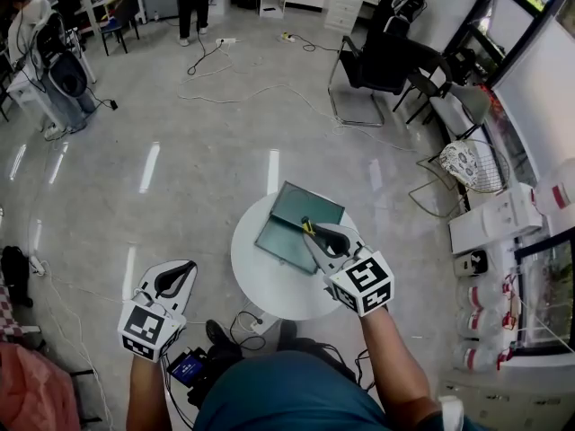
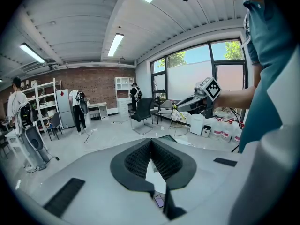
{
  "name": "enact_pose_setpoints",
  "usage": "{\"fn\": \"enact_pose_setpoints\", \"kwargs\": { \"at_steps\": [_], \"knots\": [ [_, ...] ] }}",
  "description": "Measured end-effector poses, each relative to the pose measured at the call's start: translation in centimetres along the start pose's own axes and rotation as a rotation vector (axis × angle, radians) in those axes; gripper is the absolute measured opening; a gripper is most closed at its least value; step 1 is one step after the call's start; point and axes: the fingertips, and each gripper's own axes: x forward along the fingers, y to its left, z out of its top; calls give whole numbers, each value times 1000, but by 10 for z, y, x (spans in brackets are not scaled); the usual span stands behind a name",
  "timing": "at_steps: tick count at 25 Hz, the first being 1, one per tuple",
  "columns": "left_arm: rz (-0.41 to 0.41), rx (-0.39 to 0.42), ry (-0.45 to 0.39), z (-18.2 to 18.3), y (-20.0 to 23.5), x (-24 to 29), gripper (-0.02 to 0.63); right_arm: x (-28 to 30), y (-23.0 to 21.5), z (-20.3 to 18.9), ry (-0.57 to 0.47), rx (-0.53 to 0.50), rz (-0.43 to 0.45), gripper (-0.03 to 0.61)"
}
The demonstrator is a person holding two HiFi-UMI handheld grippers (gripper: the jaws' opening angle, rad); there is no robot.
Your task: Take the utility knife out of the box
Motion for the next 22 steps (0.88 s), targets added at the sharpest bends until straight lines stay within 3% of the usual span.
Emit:
{"fn": "enact_pose_setpoints", "kwargs": {
  "at_steps": [7, 22],
  "knots": [
    [-16, 14, -1, 0, -5, -3, 18, -6, 7, 9, 2, -15, 0, 81],
    [-67, -12, 47, -17, -17, 10, 18, -1, 1, -15, 30, 20, -19, 81]
  ]
}}
